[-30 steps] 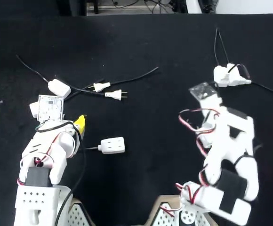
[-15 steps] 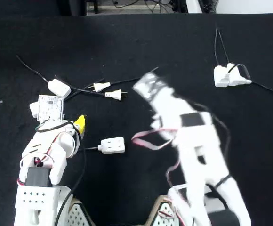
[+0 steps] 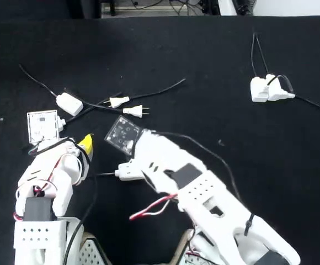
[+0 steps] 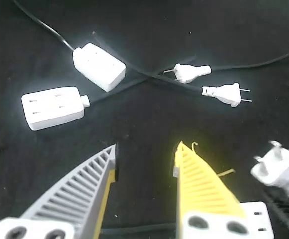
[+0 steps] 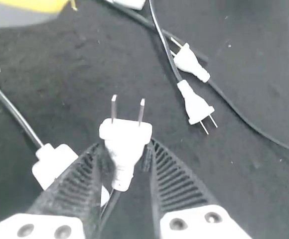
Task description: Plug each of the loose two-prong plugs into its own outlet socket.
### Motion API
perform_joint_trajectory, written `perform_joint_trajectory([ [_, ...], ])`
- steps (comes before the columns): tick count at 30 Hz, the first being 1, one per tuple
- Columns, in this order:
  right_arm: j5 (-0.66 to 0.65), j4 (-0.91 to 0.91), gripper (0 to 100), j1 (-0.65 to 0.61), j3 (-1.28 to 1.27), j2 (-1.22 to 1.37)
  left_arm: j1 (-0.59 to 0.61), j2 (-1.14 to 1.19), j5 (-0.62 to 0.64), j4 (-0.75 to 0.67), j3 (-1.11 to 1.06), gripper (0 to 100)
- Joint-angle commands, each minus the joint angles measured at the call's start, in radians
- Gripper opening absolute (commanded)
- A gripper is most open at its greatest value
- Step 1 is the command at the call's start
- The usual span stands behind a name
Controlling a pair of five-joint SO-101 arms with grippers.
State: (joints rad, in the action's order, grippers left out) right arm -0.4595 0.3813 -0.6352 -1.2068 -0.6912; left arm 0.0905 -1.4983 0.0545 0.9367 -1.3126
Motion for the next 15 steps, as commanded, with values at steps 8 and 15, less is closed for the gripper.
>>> perform_joint_trajectory([
  [8,0.021,-0.244,1.1,-0.018,-0.084,-0.039,-0.105,-0.009,0.057,-0.003,0.062,20],
  [15,0.020,-0.238,1.1,-0.100,-0.090,-0.041,-0.197,-0.009,0.057,-0.083,0.010,20],
])
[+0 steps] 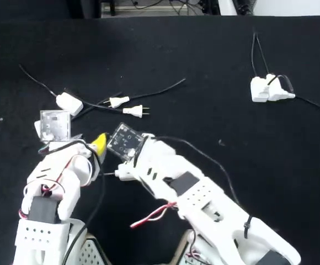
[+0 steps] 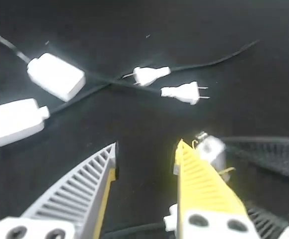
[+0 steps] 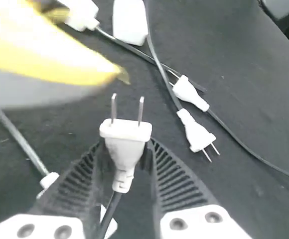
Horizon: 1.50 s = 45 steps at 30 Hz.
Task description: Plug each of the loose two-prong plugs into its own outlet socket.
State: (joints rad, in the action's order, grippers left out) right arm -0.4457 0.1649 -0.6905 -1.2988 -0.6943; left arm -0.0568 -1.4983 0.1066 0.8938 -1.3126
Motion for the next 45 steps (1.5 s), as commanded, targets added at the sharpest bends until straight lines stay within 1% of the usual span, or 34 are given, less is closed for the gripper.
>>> perform_joint_trajectory([
  [1,0.005,-0.021,1.1,-0.049,0.002,-0.038,-0.054,-0.009,0.005,-0.038,0.010,20],
  [5,0.005,-0.021,1.1,-0.052,0.002,-0.038,-0.056,-0.009,0.002,-0.035,0.010,20],
  [9,0.005,-0.021,1.1,-0.054,0.002,-0.038,-0.054,-0.009,-0.089,-0.034,0.005,20],
  [12,0.005,-0.020,1.1,-0.054,0.002,-0.039,-0.045,-0.008,-0.124,-0.040,-0.016,20],
  [17,0.005,-0.018,1.1,-0.054,0.004,-0.039,-0.042,-0.008,-0.181,-0.120,-0.090,20],
  [20,0.005,0.025,1.1,-0.054,0.019,-0.041,-0.041,-0.008,-0.199,-0.155,-0.119,20],
  [23,0.005,0.060,1.1,-0.054,0.025,-0.084,-0.039,-0.008,-0.201,-0.160,-0.124,20],
  [27,0.006,0.146,1.1,-0.054,0.024,-0.193,0.013,-0.008,-0.199,-0.160,-0.120,20],
  [30,0.006,0.206,1.1,-0.055,0.016,-0.283,0.027,-0.008,-0.199,-0.160,-0.117,20],
  [36,0.006,0.216,1.1,-0.055,-0.048,-0.397,0.025,-0.008,-0.196,-0.160,-0.114,20],
  [43,0.006,0.221,1.1,-0.055,-0.051,-0.401,0.027,-0.008,-0.193,-0.160,-0.114,20],
  [45,0.006,0.247,1.1,-0.057,-0.048,-0.401,0.027,-0.008,-0.193,-0.160,-0.114,20],
])
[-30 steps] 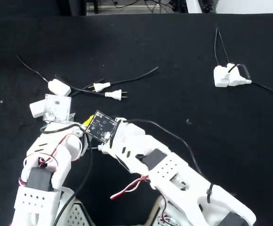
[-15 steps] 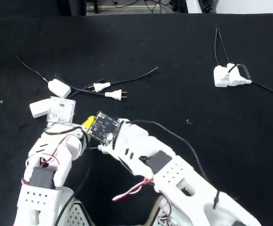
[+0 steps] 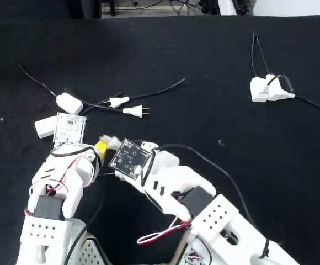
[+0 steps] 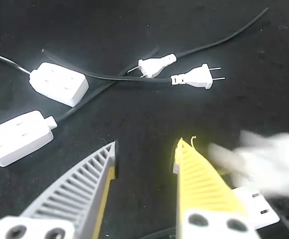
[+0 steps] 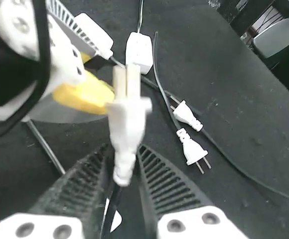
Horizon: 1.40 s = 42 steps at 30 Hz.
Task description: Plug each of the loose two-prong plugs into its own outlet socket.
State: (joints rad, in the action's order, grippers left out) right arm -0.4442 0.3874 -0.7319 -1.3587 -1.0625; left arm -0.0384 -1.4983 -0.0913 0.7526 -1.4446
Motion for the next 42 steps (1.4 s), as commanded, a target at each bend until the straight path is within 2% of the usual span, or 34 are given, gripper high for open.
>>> perform_joint_trajectory([
  [1,0.005,0.035,1.1,-0.015,0.013,-0.033,0.008,-0.008,0.005,-0.018,0.018,20],
  [8,-0.002,0.048,1.1,-0.008,-0.002,-0.033,0.008,-0.008,0.005,-0.018,0.015,20],
  [11,-0.005,0.127,1.1,0.066,0.024,-0.041,0.008,-0.008,0.002,-0.017,0.010,20],
  [15,-0.026,0.359,1.1,0.196,0.209,-0.035,0.008,-0.008,0.005,-0.017,0.016,20],
  [19,-0.152,0.661,1.1,0.222,0.432,-0.033,0.008,-0.008,0.005,-0.017,0.016,20],
  [23,-0.213,0.824,1.1,0.224,0.529,-0.035,0.010,-0.008,0.005,-0.012,0.016,20],
  [30,-0.315,0.853,1.1,0.399,0.627,-0.031,0.010,-0.008,0.002,-0.011,0.015,20],
  [42,-0.361,0.858,1.1,0.417,0.717,-0.031,0.010,-0.008,0.000,-0.012,0.015,20],
])
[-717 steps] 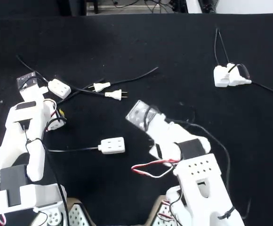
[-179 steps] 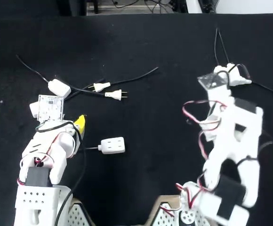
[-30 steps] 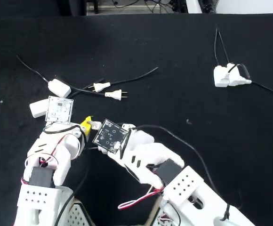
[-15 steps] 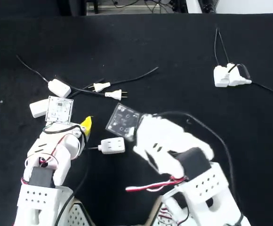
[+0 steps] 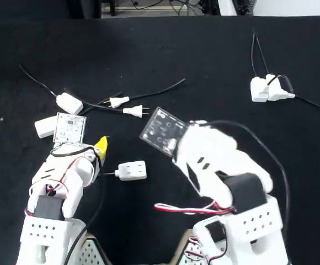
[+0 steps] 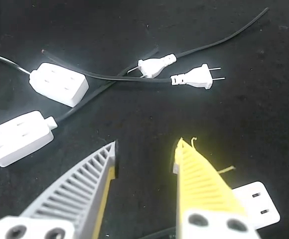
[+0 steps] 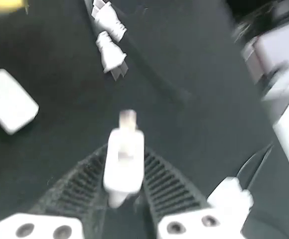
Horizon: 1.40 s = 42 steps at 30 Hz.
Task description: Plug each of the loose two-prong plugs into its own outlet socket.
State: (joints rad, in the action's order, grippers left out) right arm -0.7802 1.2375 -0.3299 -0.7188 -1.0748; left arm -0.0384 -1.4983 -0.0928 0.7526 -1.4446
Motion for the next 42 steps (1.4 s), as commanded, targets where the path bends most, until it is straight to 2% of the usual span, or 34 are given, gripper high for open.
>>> perform_joint_trajectory([
  [1,-0.054,0.020,1.1,0.015,0.077,-0.019,0.010,-0.008,0.002,-0.012,0.015,20],
  [4,-0.112,0.078,1.1,0.017,0.073,-0.018,0.010,-0.008,0.002,-0.011,0.015,20],
  [8,-0.115,0.132,1.1,0.041,0.081,0.035,0.010,-0.008,0.002,-0.015,0.015,20],
  [17,-0.193,0.143,1.1,0.199,0.283,0.381,0.010,-0.008,0.002,-0.012,0.013,20],
  [23,-0.187,0.132,1.1,0.178,0.282,0.515,0.012,-0.008,0.002,-0.012,0.015,20],
  [29,-0.149,0.135,1.5,0.178,0.283,0.464,0.012,-0.008,0.002,-0.011,0.015,20],
  [32,-0.112,0.155,9.8,0.261,0.266,0.435,0.012,-0.008,0.002,-0.011,0.013,20],
  [36,-0.127,0.169,23.3,0.486,0.239,0.433,0.012,-0.008,0.000,-0.011,0.012,20],
  [37,-0.172,0.166,23.6,0.549,0.229,0.433,0.012,-0.008,0.000,-0.011,0.010,20],
  [39,-0.344,0.167,20.8,0.654,0.206,0.433,0.012,-0.008,0.000,-0.011,0.010,20],
  [42,-0.569,0.167,17.8,0.755,0.113,0.452,0.012,-0.008,0.000,-0.011,0.013,20],
])
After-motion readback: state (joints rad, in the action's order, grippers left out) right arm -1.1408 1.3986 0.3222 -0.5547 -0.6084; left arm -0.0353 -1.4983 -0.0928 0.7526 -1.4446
